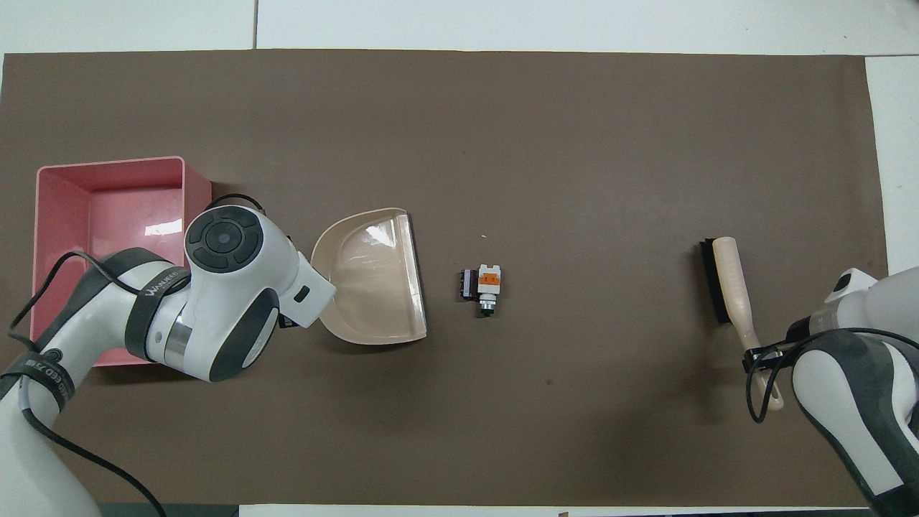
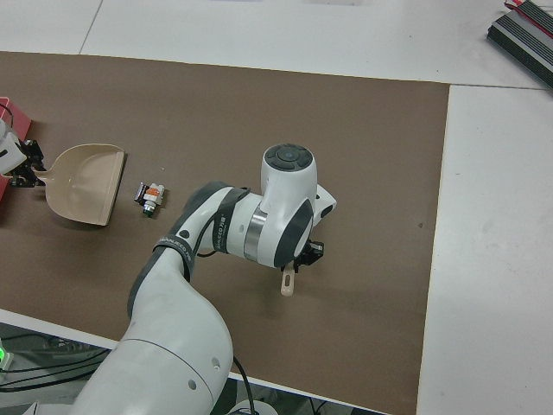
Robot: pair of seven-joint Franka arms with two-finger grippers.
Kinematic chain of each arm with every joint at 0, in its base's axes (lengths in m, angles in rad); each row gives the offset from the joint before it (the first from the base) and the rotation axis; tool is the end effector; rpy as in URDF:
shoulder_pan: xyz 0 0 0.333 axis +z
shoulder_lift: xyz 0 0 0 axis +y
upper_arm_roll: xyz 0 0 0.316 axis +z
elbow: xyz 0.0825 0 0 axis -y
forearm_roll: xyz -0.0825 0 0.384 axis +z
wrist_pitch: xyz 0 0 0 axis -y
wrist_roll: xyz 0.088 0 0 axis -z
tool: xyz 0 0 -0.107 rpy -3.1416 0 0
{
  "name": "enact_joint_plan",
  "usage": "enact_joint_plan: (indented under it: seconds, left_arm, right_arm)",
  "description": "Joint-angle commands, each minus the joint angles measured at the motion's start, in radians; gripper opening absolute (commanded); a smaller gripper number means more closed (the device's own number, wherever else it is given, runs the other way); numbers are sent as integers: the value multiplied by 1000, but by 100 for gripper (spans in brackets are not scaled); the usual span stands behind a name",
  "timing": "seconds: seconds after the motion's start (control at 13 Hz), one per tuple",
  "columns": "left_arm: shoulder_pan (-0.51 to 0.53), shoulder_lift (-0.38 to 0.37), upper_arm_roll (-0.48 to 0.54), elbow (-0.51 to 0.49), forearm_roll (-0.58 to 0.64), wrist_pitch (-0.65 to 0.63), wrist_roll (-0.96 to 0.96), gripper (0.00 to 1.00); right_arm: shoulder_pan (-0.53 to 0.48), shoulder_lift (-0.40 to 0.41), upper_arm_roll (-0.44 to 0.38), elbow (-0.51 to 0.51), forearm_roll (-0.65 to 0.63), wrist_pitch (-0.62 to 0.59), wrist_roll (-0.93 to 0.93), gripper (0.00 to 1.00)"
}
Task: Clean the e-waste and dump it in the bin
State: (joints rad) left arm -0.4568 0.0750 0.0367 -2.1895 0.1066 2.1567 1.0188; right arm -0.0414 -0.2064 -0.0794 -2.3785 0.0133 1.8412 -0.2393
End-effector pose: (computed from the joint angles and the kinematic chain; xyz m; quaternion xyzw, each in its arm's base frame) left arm 0.4857 -0.2123 0.3442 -0.7290 0.6809 0.0644 0.0263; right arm 0.4248 -0.0505 0.3800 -0.9845 -0.0578 0.1599 0.0432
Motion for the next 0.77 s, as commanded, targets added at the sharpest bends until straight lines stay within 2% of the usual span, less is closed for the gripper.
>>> enact_joint_plan:
  seconds: [0.0,0.15,0.31,0.54,0.69]
  left_arm:
    - [-7,-18,14,33,22,-70,-8,0]
    - [-7,-17,15,77,33,-130,-8,0]
    - [-20,2,11,117,158,-138,-6,0]
    - [-49,14,12,154,170,-201,-6,0]
    - [-83,55,14,212,170,-245,-6,0]
  right_arm:
    - [130,52,20,177,-4,-155,141,0]
    - [219,56,21,200,0,-168,245,0]
    - [294,52,23,185,11,-155,345,0]
    - [331,48,24,154,66,-122,393,0]
    - [389,53,26,122,93,-68,432,0]
